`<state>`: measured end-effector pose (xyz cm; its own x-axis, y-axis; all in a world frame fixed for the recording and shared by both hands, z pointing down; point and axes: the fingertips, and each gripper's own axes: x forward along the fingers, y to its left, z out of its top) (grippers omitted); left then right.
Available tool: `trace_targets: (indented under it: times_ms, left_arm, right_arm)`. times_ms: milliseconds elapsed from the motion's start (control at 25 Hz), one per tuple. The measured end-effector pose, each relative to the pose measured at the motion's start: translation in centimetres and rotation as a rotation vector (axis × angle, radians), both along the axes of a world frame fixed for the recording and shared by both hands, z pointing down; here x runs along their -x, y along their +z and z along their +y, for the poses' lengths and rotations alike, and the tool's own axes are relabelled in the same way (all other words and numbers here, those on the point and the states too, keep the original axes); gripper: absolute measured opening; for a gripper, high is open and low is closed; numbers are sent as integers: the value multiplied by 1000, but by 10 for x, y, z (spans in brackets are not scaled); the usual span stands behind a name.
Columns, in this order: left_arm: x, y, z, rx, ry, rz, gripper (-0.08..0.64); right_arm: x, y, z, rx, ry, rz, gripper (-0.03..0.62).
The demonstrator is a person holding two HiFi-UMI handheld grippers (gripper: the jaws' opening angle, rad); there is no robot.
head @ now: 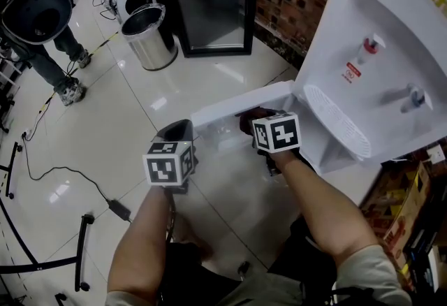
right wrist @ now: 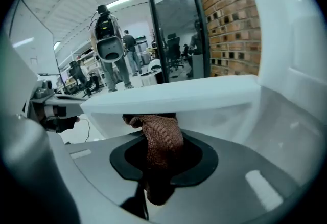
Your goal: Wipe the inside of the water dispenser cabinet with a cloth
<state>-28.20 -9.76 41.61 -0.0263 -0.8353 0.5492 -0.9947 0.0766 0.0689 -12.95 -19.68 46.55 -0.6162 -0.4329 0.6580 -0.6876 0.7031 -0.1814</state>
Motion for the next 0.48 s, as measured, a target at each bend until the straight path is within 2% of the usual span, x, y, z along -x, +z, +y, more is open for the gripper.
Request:
trace_targets:
  times_ms: [280,480]
  left_arm:
    - [1,-3,1,2,-13,-14,-2]
    - [-6,0,8,19,18,-30,-2]
  right_arm:
    - [-57,-2,-25,66,233,-83,107]
    - [-78,-7,-26,68,337,-105,106]
